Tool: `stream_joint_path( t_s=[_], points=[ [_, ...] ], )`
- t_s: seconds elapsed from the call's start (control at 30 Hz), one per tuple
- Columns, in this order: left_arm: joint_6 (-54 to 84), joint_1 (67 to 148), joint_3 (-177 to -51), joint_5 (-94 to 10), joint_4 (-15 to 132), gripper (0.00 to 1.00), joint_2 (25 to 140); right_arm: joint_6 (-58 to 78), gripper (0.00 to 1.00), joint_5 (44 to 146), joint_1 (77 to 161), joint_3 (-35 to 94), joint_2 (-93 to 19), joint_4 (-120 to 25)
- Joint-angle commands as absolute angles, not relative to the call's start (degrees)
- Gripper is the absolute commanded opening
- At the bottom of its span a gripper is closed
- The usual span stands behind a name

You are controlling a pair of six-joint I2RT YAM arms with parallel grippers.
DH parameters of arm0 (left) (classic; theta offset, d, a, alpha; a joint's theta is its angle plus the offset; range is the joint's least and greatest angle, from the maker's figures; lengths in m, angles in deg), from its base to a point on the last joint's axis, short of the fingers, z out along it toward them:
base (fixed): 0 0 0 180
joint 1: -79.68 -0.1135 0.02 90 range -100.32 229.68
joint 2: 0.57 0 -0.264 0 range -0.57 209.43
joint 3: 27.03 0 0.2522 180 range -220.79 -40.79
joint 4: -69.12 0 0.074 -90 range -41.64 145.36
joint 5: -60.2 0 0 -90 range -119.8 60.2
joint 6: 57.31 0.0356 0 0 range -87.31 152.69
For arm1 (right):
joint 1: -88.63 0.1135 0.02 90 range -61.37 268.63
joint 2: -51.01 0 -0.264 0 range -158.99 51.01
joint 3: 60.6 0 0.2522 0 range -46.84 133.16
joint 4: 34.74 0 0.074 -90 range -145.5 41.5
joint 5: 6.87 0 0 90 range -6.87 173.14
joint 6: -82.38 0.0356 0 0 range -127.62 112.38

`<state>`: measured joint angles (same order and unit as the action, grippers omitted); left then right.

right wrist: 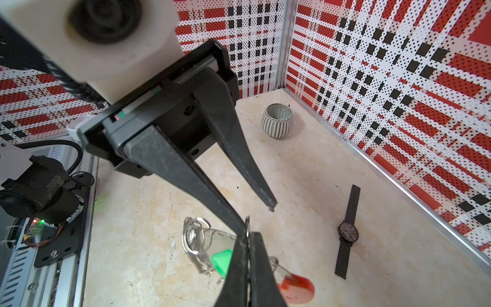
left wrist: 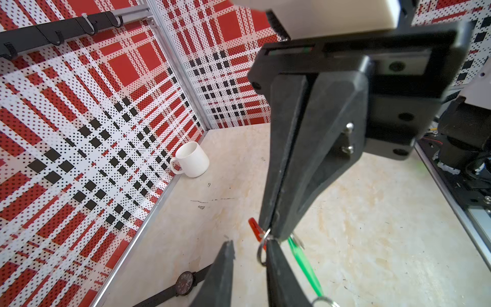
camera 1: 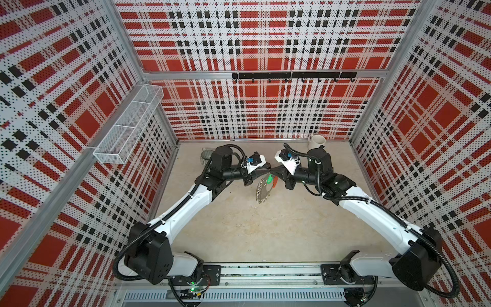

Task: Attach keys to a key ring
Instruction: Insert the key into the keyring.

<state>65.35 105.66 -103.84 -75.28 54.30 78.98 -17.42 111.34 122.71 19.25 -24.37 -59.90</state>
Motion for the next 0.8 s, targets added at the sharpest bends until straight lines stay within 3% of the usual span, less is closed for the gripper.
stream_joint_path(
  t_s=[0.0,0.33,0.5,0.57,0.63,0.77],
  points=[
    [65.8,106.1,-105.5,-76.5,53.5,0.22,79.6,-18.2,0.0,112.4,123.4,20.8,-24.0,-58.0],
    [66.4,106.7,-105.5,-78.1,51.6,0.0,80.4,-17.5,0.0,112.0,123.5,20.8,-24.1,-56.8],
    [66.3,106.7,-105.3,-78.1,51.6,0.0,80.4,-14.9,0.0,111.0,123.5,19.8,-23.4,-54.7],
    [64.7,106.7,-104.7,-77.4,53.4,0.0,80.2,-11.7,0.05,108.4,123.6,19.1,-22.9,-53.3],
    [59.5,106.6,-102.4,-76.4,59.2,0.0,79.4,-7.4,0.32,107.1,123.0,18.7,-22.5,-52.0],
    [49.1,106.8,-93.9,-76.3,76.8,0.0,76.5,0.9,0.49,113.9,119.3,18.2,-22.8,-49.6]
  ],
)
